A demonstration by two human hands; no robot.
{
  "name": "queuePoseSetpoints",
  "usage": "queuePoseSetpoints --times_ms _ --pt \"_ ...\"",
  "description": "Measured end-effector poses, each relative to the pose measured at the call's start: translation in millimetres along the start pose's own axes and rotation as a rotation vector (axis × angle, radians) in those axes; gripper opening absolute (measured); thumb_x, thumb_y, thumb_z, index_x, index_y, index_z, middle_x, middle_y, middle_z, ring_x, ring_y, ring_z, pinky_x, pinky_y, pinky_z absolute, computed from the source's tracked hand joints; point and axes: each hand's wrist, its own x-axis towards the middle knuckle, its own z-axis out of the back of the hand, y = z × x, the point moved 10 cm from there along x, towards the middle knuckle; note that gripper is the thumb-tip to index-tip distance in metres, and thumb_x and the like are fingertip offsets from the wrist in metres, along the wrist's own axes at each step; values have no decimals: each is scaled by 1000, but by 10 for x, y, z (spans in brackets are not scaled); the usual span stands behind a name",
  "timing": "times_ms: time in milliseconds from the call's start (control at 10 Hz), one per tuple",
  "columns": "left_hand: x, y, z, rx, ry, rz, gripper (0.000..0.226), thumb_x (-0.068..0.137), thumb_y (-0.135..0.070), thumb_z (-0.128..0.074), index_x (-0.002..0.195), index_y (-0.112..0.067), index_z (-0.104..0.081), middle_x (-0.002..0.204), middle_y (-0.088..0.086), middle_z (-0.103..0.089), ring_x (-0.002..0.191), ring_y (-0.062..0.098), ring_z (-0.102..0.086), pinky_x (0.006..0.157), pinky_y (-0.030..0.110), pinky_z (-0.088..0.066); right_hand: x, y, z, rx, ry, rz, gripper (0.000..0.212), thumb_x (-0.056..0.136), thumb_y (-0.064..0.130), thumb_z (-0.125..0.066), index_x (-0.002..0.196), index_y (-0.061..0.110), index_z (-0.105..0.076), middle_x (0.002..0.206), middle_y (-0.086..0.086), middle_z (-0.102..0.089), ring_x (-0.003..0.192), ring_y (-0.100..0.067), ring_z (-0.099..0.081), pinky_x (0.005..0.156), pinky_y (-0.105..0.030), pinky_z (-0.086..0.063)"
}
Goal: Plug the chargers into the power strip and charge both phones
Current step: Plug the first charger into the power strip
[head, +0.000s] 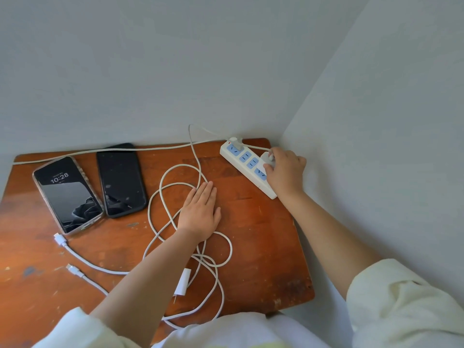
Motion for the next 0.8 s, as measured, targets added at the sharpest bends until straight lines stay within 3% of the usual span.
queuePoseSetpoints --times_ms 200,400,800 --pt "-24 -20 -15 -20 -7 -5 55 99 -35 -23 147 -12 -6 159 4 0 146 16 4 118 31 5 -29 -177 30 65 -23 -74 22 89 18 -58 106 5 -54 106 -12 -64 103 -26 -57 92 -37 -33" --pt "-12 -6 2 -19 -7 4 55 99 -35 -22 147 -13 -5 159 3 0 146 15 4 118 31 5 26 -3 -6 -3 11 29 25 90 17 -57 111 5 -53 110 -13 -63 104 -25 -55 90 -34 -28" --pt "0 30 -17 -8 1 -5 55 99 -36 -22 147 -14 -5 159 3 1 146 15 4 118 31 6 26 -16 -94 -36 56 14 25 89 18 -58 109 5 -51 111 -11 -63 105 -23 -56 90 -33 -32"
